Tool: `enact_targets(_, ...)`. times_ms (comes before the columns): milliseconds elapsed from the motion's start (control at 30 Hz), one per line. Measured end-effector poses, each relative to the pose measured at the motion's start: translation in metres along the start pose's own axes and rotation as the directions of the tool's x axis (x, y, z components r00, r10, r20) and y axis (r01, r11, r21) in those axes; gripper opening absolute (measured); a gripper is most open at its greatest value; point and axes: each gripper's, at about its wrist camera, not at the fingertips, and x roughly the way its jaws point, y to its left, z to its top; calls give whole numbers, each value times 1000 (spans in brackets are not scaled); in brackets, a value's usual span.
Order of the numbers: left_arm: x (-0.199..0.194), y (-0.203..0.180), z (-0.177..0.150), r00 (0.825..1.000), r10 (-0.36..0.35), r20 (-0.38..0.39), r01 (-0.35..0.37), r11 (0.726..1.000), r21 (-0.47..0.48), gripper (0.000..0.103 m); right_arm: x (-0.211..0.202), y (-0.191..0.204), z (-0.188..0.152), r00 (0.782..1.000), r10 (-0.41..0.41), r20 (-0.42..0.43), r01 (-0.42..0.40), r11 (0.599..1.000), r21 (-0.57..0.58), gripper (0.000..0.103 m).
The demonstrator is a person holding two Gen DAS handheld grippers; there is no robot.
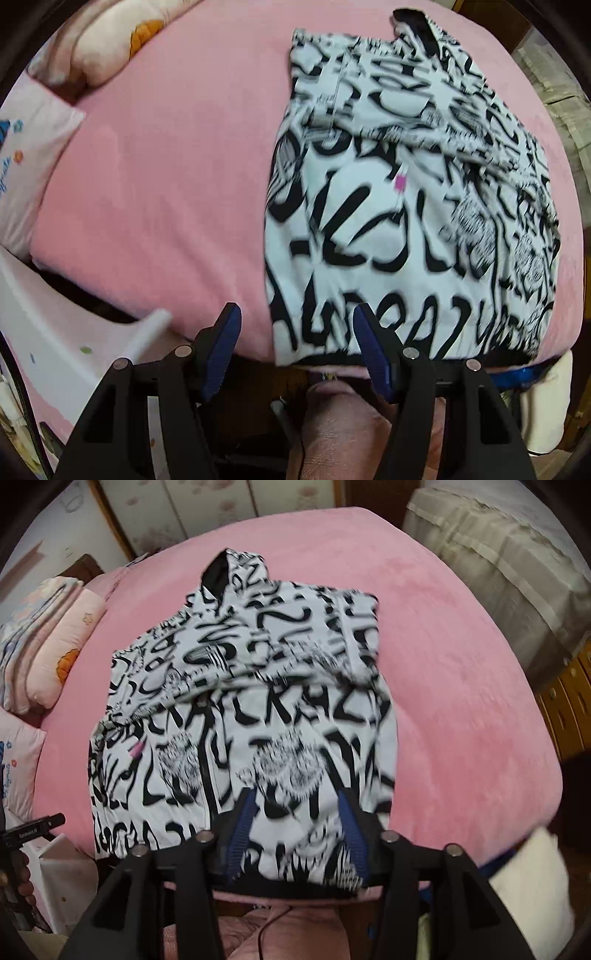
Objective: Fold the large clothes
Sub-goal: 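Grasp the hoodie hem with both tools, then lift the hem with both tools and fold it up toward the hood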
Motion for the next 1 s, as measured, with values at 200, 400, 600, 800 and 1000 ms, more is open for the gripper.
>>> enact_targets(200,26,16,-20,998,-30,-54,30,999,-14,62,14,-10,-39,998,-19,-56,22,997,67,58)
enact_targets(400,51,12,-26,994,-67,-90,66,998,-14,62,31,-28,-68,996,-30,-88,39,993,112,58)
enact_targets(600,73,0,-25,986,-133,-102,128,990,-53,62,50,-49,-86,994,-9,-113,28,985,171,58)
enact_targets(800,91,-12,-19,985,-140,-97,135,989,-61,62,74,-65,-93,992,-5,-123,30,980,199,58)
enact_targets(1000,116,-15,-19,994,-47,-99,44,999,-26,74,97,-81,-96,992,11,-124,21,968,250,58)
